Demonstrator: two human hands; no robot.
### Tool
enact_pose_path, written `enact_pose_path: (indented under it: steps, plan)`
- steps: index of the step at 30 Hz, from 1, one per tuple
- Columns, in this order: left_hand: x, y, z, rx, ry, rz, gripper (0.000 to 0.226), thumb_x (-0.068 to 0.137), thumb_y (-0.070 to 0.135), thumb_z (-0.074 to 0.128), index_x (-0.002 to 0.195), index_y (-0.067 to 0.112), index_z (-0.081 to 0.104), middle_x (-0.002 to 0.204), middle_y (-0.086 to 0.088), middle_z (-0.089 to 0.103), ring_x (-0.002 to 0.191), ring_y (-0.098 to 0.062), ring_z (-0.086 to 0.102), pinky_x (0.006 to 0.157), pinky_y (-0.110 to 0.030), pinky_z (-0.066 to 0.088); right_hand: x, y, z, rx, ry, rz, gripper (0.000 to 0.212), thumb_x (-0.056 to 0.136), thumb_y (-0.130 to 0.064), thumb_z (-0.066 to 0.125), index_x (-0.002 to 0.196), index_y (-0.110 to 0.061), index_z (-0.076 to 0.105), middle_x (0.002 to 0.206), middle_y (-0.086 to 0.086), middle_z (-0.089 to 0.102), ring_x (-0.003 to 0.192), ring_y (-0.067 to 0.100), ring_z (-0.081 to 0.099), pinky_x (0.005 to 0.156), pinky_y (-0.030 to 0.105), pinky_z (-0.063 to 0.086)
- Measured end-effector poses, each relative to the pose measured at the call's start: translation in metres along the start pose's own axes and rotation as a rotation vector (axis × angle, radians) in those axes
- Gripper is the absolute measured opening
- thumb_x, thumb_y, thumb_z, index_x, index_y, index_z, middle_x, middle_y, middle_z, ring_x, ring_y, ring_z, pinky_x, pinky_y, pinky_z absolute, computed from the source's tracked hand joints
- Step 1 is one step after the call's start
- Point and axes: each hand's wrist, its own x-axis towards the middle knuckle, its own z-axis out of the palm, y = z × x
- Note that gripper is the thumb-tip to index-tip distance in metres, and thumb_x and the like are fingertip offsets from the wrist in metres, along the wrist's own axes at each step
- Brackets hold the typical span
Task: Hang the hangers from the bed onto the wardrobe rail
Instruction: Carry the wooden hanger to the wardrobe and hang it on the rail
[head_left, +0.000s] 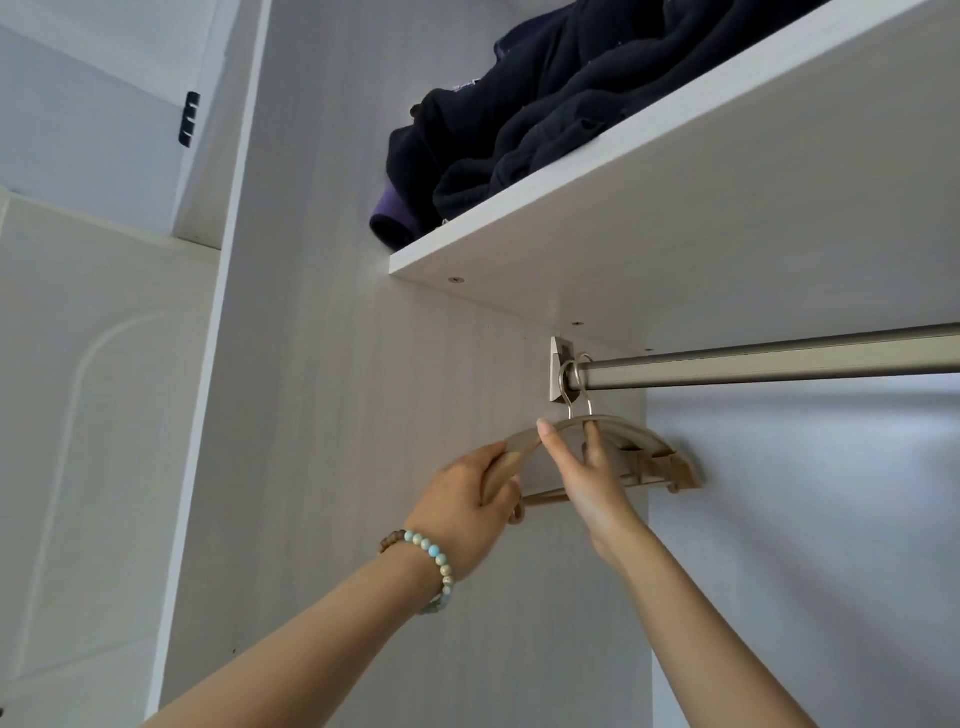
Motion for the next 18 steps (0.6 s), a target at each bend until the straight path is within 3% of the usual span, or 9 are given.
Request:
enact_pose_path:
  steps: [6, 11, 15, 18]
  plan:
    - [-0.006, -0.002, -0.004, 0.001, -0.029, -0.056, 0.044, 0.093, 0.030, 0.050, 0.135, 0.020, 0.043, 0.079, 0.020, 0.057, 0.077, -0.004, 0.056, 0.070, -0.013, 0.040, -0.014, 0.002, -0.003, -0.009, -0.010, 0.027, 0.090, 0.083, -0.056, 0.057, 0.151, -0.028, 0.006, 0.159, -0.003, 0.009, 0.145, 0.015, 0.015, 0.113, 0.035, 0.020]
    - [-0.018, 0.000, -0.021, 0.027, -0.058, -0.082, 0.048, 0.093, 0.036, 0.048, 0.138, 0.022, 0.038, 0.101, 0.010, 0.062, 0.092, -0.006, 0.057, 0.069, -0.004, 0.038, -0.031, -0.006, -0.001, -0.022, 0.010, 0.014, 0.087, 0.084, -0.056, 0.056, 0.151, -0.030, 0.007, 0.159, -0.005, 0.009, 0.145, 0.015, 0.016, 0.113, 0.035, 0.021]
    - [-0.026, 0.003, -0.047, 0.061, -0.040, -0.069, 0.052, 0.094, 0.036, 0.046, 0.142, 0.024, 0.032, 0.139, 0.006, 0.046, 0.120, -0.009, 0.048, 0.092, -0.015, 0.032, -0.049, -0.026, 0.007, -0.017, 0.037, -0.029, 0.082, 0.087, -0.057, 0.051, 0.151, -0.033, 0.005, 0.159, -0.009, 0.006, 0.145, 0.013, 0.013, 0.114, 0.036, 0.018]
    - [-0.035, 0.005, -0.073, 0.022, 0.006, -0.034, 0.052, 0.092, 0.041, 0.047, 0.141, 0.026, 0.035, 0.143, 0.009, 0.042, 0.128, -0.007, 0.042, 0.105, -0.023, 0.033, -0.069, -0.048, 0.020, 0.008, 0.029, -0.083, 0.078, 0.088, -0.056, 0.049, 0.150, -0.038, 0.005, 0.159, -0.012, 0.006, 0.145, 0.011, 0.013, 0.111, 0.032, 0.019]
